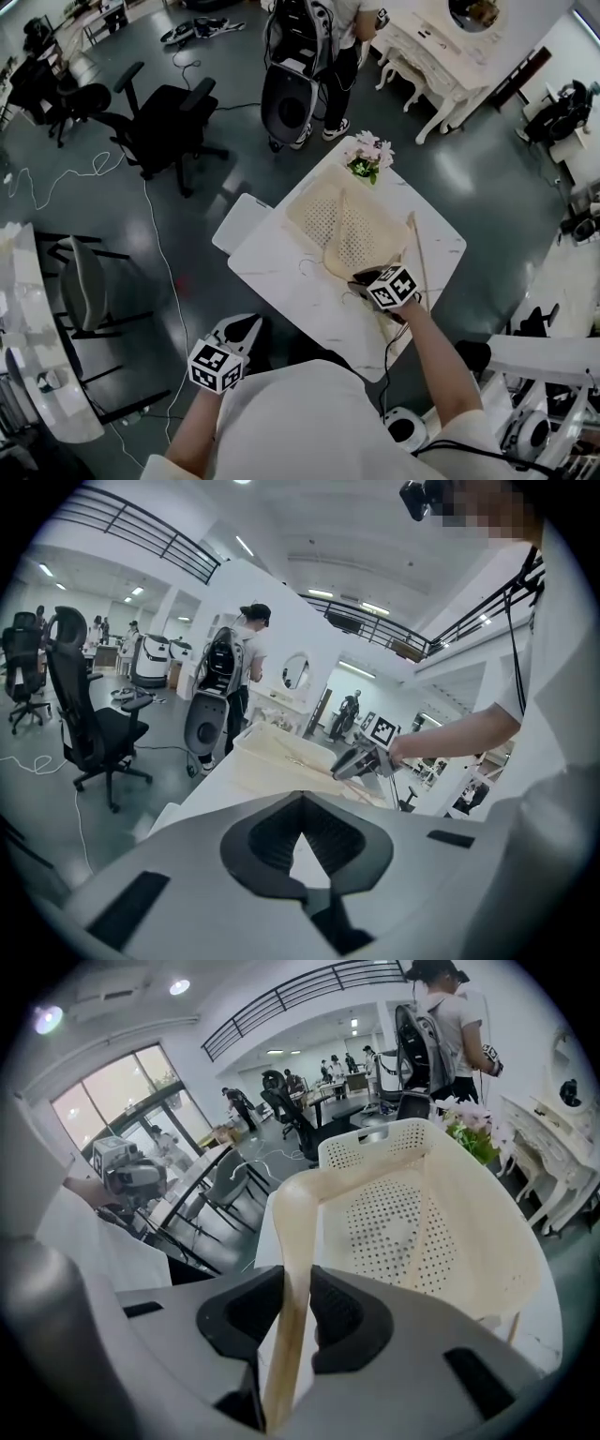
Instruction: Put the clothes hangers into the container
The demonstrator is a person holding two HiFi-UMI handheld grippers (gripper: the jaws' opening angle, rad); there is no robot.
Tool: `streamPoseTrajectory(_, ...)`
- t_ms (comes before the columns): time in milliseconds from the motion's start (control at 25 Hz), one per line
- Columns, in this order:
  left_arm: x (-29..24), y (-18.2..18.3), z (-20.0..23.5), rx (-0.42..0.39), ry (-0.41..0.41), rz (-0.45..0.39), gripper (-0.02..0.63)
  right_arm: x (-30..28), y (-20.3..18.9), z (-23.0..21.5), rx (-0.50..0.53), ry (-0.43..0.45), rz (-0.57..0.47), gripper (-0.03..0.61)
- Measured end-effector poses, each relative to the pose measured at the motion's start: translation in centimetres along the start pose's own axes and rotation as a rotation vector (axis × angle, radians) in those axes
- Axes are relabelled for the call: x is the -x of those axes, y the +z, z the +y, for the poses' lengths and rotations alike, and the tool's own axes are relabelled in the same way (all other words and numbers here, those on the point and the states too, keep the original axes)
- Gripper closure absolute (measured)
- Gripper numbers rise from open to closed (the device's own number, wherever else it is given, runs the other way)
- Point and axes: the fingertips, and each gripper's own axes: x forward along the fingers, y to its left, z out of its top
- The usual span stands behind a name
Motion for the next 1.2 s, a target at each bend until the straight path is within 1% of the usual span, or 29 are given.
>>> streamPoseTrajectory(360, -0.3, 0.3, 1.1, 0.029, 0.051, -0.009, 0.606, -2.3, 1.4, -2.8, -0.096, 0.112, 0.067, 0.480)
streamPoseTrajectory(480, -0.5, 0.5, 1.3, 0.036, 0.062, -0.008, 0.606, -2.8, 1.8, -3.3, -0.105, 0.144, 0.079, 0.480)
streamPoseTrajectory(680, -0.7, 0.6, 1.8, 0.045, 0.074, -0.005, 0.606, -3.2, 2.7, -3.8, -0.116, 0.170, 0.081, 0.477)
streamPoseTrajectory(840, -0.8, 0.8, 1.8, 0.048, 0.074, -0.003, 0.606, -3.0, 2.9, -3.8, -0.054, 0.132, 0.090, 0.474)
streamPoseTrajectory(960, -0.9, 0.9, 1.8, 0.042, 0.064, 0.002, 0.606, -2.5, 3.3, -3.6, -0.003, 0.101, 0.072, 0.449)
streamPoseTrajectory(1040, -1.2, 0.9, 1.8, 0.035, 0.056, 0.005, 0.606, -1.9, 3.7, -3.4, 0.012, 0.085, 0.051, 0.430)
streamPoseTrajectory(1200, -1.7, 1.2, 1.5, 0.016, 0.034, 0.008, 0.606, -0.7, 3.8, -2.8, 0.017, 0.061, 0.014, 0.430)
